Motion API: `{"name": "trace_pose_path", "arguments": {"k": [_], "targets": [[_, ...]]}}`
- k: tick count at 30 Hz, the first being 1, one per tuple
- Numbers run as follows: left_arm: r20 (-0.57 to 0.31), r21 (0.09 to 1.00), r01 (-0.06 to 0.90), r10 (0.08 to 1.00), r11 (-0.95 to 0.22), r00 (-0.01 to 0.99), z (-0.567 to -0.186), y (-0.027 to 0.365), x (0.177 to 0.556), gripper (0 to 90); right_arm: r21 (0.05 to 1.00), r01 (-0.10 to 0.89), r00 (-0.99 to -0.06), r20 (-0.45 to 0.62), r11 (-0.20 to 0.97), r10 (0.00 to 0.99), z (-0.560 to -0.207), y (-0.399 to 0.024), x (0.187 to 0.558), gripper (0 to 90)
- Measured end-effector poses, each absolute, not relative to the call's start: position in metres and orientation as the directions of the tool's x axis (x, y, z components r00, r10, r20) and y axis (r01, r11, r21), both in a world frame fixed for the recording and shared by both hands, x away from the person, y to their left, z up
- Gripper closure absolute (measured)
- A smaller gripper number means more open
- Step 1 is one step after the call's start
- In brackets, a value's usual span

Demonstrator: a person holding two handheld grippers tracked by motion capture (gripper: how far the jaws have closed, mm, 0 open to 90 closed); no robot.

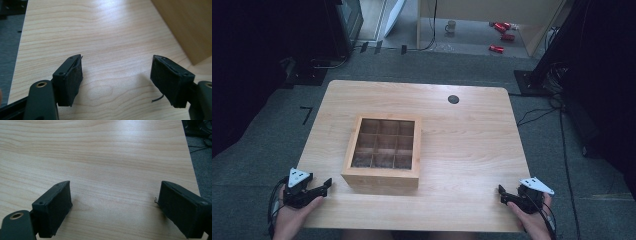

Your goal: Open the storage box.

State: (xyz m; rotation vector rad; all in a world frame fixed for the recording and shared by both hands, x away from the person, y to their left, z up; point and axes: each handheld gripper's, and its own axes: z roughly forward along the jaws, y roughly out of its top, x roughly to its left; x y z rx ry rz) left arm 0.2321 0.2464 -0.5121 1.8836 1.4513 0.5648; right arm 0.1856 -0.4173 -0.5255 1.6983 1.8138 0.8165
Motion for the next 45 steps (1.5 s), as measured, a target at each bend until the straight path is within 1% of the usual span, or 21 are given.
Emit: {"name": "trace_pose_path", "arguments": {"k": [1,2,3,4,6,7,8,9,10,11,12,13,14,15,18,21,28,30,35,40,45], "targets": [[-0.067,0.737,0.660,0.957,-0.144,0.283,-0.512,0.246,0.232,29.9,0.730,0.683,-0.079,0.030,0.032,0.996,-0.526,-0.417,0.186,11.3],[-0.128,0.752,0.652,0.952,-0.090,0.279,-0.508,0.253,0.231,32.2,0.729,0.684,-0.078,0.030,0.031,0.996,-0.525,-0.417,0.186,11.3],[-0.128,0.752,0.652,0.952,-0.090,0.279,-0.508,0.253,0.231,33.1,0.729,0.684,-0.078,0.030,0.031,0.996,-0.525,-0.417,0.186,11.3],[-0.155,0.756,0.651,0.945,-0.075,0.288,-0.507,0.256,0.230,33.1,0.729,0.684,-0.078,0.031,0.031,0.997,-0.525,-0.417,0.186,11.3],[-0.153,0.775,0.624,0.930,-0.097,0.334,-0.501,0.253,0.226,37.0,0.730,0.683,-0.080,0.030,0.033,0.996,-0.525,-0.417,0.186,11.3],[-0.153,0.775,0.624,0.930,-0.097,0.334,-0.501,0.253,0.226,37.6,0.730,0.683,-0.080,0.030,0.033,0.996,-0.525,-0.417,0.186,11.3],[-0.157,0.785,0.609,0.916,-0.111,0.370,-0.497,0.250,0.224,38.5,0.730,0.683,-0.079,0.030,0.032,0.996,-0.525,-0.417,0.186,11.3],[-0.157,0.785,0.609,0.916,-0.111,0.370,-0.497,0.250,0.224,39.0,0.730,0.683,-0.079,0.030,0.032,0.996,-0.525,-0.417,0.186,11.3],[-0.167,0.793,0.597,0.902,-0.116,0.397,-0.494,0.247,0.222,39.0,0.730,0.683,-0.079,0.030,0.032,0.996,-0.525,-0.417,0.186,11.3],[-0.174,0.795,0.595,0.896,-0.117,0.409,-0.493,0.246,0.221,41.6,0.730,0.683,-0.080,0.030,0.033,0.996,-0.525,-0.417,0.187,11.3],[-0.177,0.797,0.590,0.884,-0.129,0.432,-0.491,0.243,0.219,42.6,0.729,0.684,-0.078,0.030,0.031,0.997,-0.525,-0.417,0.187,11.3],[-0.177,0.797,0.590,0.884,-0.129,0.432,-0.491,0.243,0.219,43.4,0.729,0.684,-0.078,0.030,0.031,0.997,-0.525,-0.417,0.187,11.3],[-0.171,0.794,0.588,0.870,-0.157,0.463,-0.491,0.240,0.217,44.1,0.729,0.684,-0.078,0.030,0.032,0.997,-0.525,-0.417,0.187,11.3],[-0.171,0.794,0.588,0.870,-0.157,0.463,-0.491,0.240,0.217,44.3,0.729,0.684,-0.078,0.030,0.032,0.997,-0.525,-0.417,0.187,11.3],[-0.176,0.795,0.577,0.840,-0.186,0.514,-0.491,0.235,0.215,44.8,0.729,0.684,-0.077,0.030,0.031,0.997,-0.525,-0.417,0.188,11.3],[-0.183,0.798,0.572,0.828,-0.190,0.530,-0.490,0.233,0.214,45.9,0.731,0.682,-0.078,0.028,0.033,0.997,-0.526,-0.417,0.189,11.3],[-0.183,0.797,0.571,0.823,-0.195,0.537,-0.486,0.221,0.215,52.2,0.730,0.683,-0.063,0.028,0.023,0.998,-0.525,-0.415,0.189,11.7],[-0.181,0.800,0.571,0.833,-0.185,0.523,-0.484,0.215,0.216,56.5,0.732,0.681,-0.050,0.025,0.016,0.998,-0.525,-0.414,0.189,13.2],[-0.176,0.804,0.563,0.829,-0.190,0.530,-0.482,0.206,0.218,60.1,0.728,0.686,-0.041,0.030,0.007,0.999,-0.523,-0.409,0.190,15.5],[-0.172,0.808,0.556,0.825,-0.194,0.539,-0.480,0.200,0.218,65.6,0.738,0.674,-0.077,0.022,0.036,0.997,-0.518,-0.389,0.192,15.7],[-0.172,0.806,0.556,0.820,-0.202,0.547,-0.479,0.195,0.218,66.4,0.757,0.650,-0.106,0.013,0.059,0.994,-0.511,-0.373,0.193,16.0]]}}
